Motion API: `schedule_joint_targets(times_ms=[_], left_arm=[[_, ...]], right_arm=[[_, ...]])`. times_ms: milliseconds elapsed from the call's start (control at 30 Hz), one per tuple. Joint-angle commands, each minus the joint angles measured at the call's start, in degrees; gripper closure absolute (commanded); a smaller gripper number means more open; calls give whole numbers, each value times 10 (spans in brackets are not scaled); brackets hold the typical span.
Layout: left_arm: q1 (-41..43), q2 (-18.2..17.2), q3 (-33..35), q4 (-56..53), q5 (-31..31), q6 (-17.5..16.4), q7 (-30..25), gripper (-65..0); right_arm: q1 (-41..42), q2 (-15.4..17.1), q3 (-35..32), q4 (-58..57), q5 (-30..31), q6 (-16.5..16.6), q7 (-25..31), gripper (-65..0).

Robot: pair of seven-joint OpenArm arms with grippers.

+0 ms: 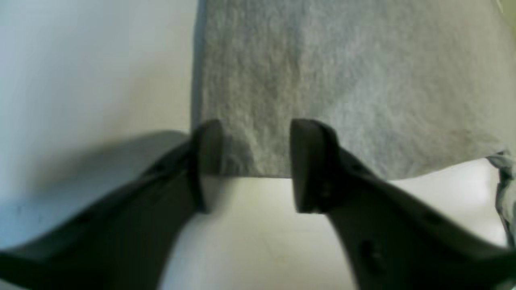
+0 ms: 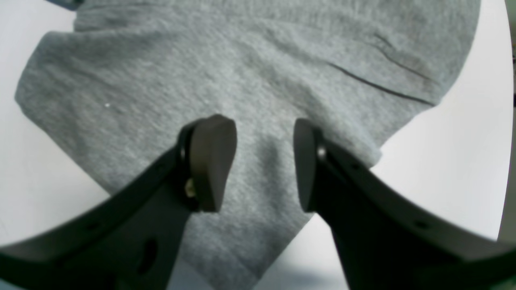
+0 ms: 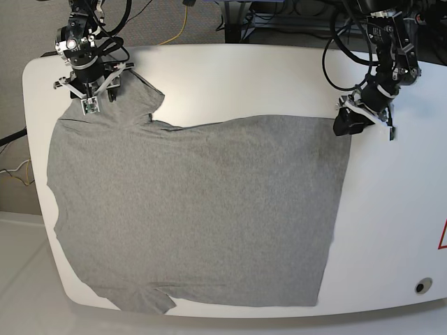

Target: Fold the T-shirt properly

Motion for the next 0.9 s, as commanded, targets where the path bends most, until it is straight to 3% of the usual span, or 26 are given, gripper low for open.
schedule_joint_targets(times_ms=[0, 433, 867], left_arm=[[5, -3, -15, 29, -28, -13, 0, -328], [16, 10, -18, 37, -55, -23, -3, -321], [14, 29, -3, 73, 16, -14, -14, -175]], right_arm=[[1, 6, 3, 11, 5, 1, 12, -272], [4, 5, 2, 10, 4, 3, 12, -270], [5, 6, 2, 10, 2, 3, 10, -270]])
